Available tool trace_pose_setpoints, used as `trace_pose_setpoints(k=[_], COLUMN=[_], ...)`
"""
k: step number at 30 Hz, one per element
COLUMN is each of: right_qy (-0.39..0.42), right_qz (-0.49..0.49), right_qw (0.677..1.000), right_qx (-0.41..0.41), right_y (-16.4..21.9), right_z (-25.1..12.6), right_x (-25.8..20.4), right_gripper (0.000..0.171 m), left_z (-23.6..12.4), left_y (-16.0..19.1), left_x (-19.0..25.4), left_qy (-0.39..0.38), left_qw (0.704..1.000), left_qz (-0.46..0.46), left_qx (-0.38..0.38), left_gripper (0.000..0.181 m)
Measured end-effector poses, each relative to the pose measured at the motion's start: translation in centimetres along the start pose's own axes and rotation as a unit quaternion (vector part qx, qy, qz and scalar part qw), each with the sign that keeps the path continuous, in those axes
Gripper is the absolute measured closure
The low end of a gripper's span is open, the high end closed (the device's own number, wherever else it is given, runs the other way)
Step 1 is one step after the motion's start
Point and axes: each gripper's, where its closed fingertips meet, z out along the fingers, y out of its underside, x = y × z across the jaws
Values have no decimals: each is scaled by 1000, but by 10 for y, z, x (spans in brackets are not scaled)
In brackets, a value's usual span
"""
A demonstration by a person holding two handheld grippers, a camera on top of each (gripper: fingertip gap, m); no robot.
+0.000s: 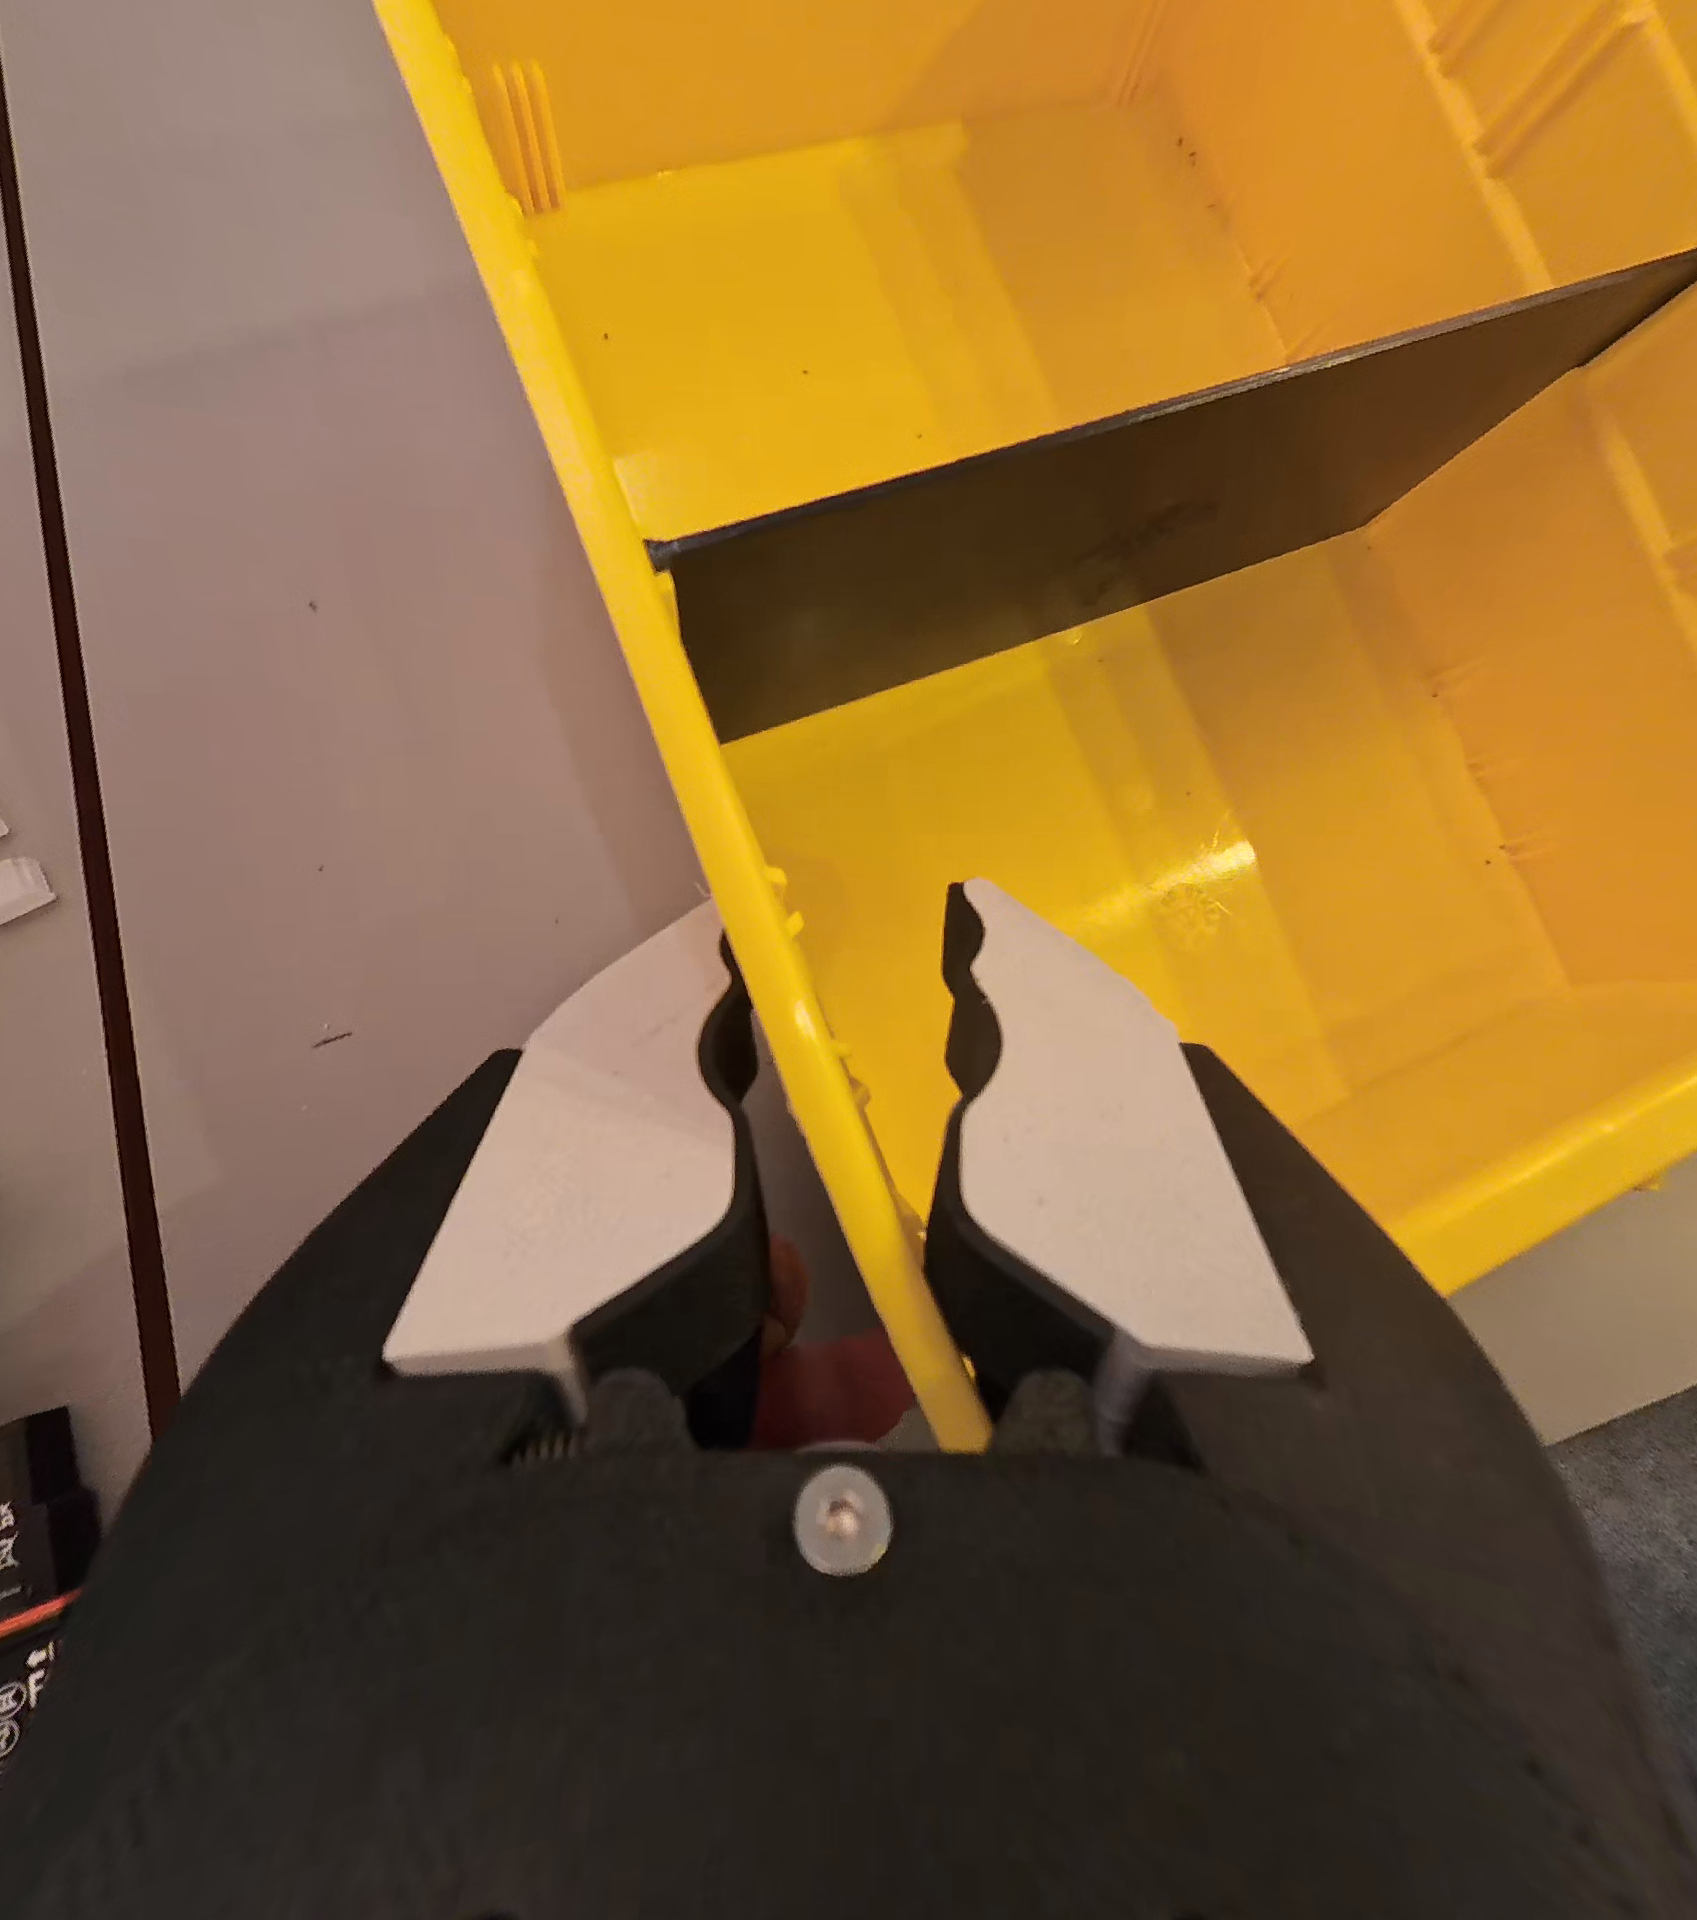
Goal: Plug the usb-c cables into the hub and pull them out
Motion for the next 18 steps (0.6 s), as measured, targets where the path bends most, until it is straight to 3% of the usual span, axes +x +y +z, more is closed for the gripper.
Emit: trace_pose_setpoints(k=[18], right_qy=[-28], right_qz=[-7], right_qw=[1000], right_qx=[12], right_y=[-13], right_z=[11], right_x=[-27], right_gripper=[101], left_z=[-3], left_y=[-13], left_x=[8], left_qy=[-4], left_qw=[1000], left_qz=[4], left_qx=[25], left_gripper=[148])
